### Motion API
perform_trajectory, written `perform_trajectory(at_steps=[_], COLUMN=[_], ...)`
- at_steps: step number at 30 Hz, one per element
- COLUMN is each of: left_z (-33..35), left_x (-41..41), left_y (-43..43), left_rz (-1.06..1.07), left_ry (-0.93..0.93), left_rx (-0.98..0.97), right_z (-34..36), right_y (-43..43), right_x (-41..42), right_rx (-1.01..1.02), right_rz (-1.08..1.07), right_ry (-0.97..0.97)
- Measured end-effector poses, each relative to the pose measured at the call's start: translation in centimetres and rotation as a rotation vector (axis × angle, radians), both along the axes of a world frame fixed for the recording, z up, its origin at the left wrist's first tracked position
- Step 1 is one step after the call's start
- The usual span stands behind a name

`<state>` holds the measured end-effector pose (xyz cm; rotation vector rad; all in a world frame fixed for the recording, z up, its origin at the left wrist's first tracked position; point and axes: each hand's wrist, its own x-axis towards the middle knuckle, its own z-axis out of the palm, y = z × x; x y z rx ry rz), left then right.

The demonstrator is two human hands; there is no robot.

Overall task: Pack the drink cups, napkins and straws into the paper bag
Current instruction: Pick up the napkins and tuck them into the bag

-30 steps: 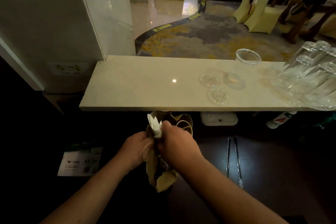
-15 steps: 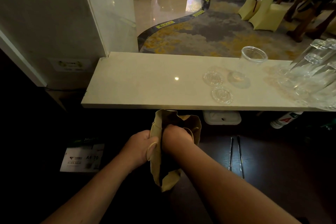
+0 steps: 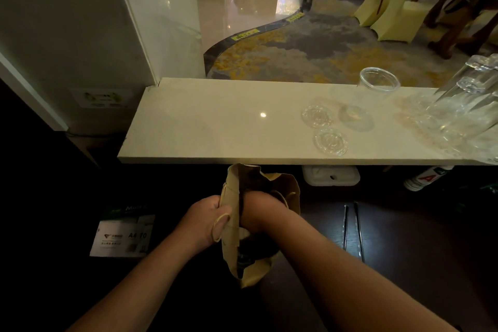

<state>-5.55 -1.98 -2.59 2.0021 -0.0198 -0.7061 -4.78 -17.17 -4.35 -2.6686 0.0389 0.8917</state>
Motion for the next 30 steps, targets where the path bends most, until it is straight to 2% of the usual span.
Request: perform_trajectory(at_steps=[5, 8, 12, 17, 19, 22, 27, 30], left_z=[0.2, 0.3, 0.3, 0.4, 0.2, 0.2, 0.0, 0.0], left_x=[0.2, 0.0, 0.0, 0.1, 0.2, 0.1, -0.2, -0.2], left_y=[-0.3, -0.7, -0.8, -0.8, -0.7, -0.8, -1.0, -1.1], left_rz=[0.014, 0.051, 0.075, 0.038, 0.018, 0.014, 0.085, 0.097], left_ry=[0.023, 0.053, 0.069, 0.03, 0.012, -0.001, 0.048, 0.054], left_rx=[-0.012, -0.072, -0.085, 0.001, 0.047, 0.058, -0.029, -0.058], right_z=[4.8, 7.9, 10.2, 8.3, 5.6, 0.6, -7.1, -9.9], right_y=[-1.6, -2.4, -4.7, -9.5, -11.9, -15.3, -19.2, -20.2], right_x=[-2.0, -3.5, -5.1, -7.1, -7.8, -8.5, -10.5, -11.6], right_rx=[0.034, 0.116, 0.238, 0.354, 0.295, 0.182, 0.023, 0.039], right_rz=[0.016, 0.001, -0.128, -0.396, -0.534, -0.699, -0.822, -0.926], right_ry=[-0.201, -0.419, -0.703, -0.863, -0.836, -0.665, -0.36, -0.271])
